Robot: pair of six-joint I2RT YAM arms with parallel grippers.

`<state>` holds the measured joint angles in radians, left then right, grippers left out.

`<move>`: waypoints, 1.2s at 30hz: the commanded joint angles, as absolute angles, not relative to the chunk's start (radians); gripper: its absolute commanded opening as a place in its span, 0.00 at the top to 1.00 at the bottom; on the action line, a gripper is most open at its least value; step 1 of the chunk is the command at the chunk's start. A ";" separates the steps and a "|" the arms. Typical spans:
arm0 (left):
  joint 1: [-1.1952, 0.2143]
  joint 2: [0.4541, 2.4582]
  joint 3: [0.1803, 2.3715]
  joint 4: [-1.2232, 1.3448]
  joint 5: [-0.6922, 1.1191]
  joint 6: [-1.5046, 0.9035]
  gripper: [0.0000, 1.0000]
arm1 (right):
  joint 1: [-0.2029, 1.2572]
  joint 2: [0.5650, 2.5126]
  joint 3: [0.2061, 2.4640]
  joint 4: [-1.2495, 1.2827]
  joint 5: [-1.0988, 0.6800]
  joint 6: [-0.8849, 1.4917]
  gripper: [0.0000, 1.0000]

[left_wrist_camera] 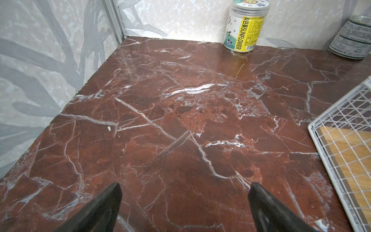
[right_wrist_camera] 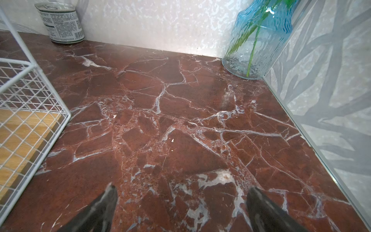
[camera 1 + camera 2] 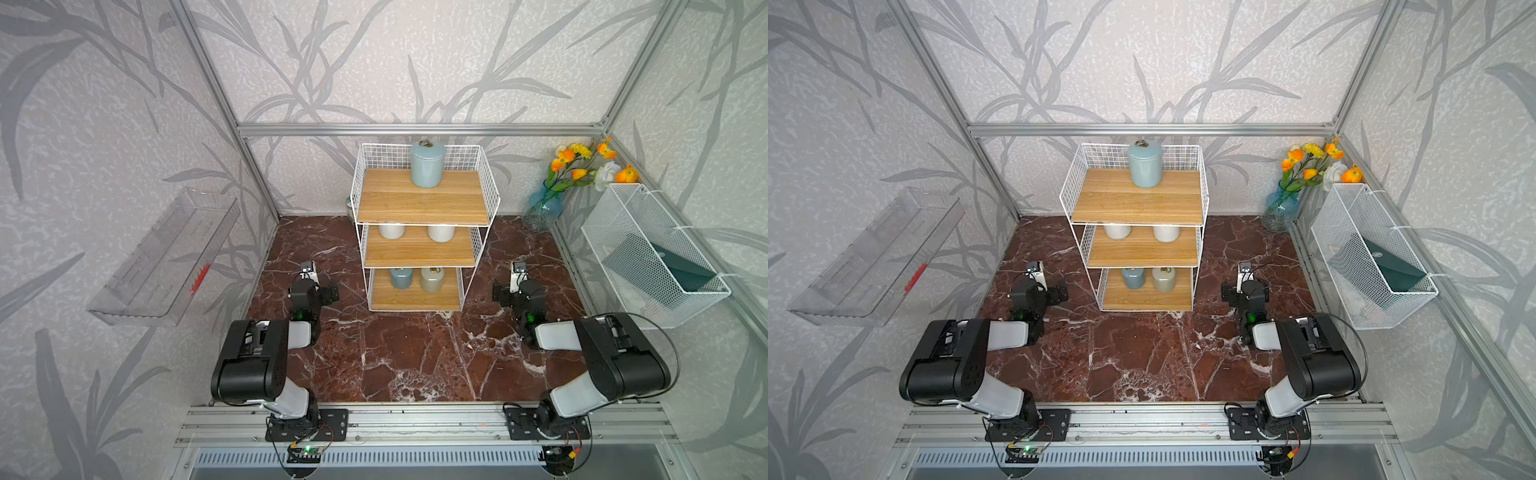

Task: Remove the tea canisters from the shelf
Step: Move the shelf to the center of the board.

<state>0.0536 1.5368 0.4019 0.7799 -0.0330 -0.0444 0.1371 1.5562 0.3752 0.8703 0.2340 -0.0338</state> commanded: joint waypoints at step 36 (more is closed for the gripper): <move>0.061 0.866 0.570 0.194 -0.081 -0.244 0.00 | 0.099 1.130 0.530 0.355 0.289 0.148 0.01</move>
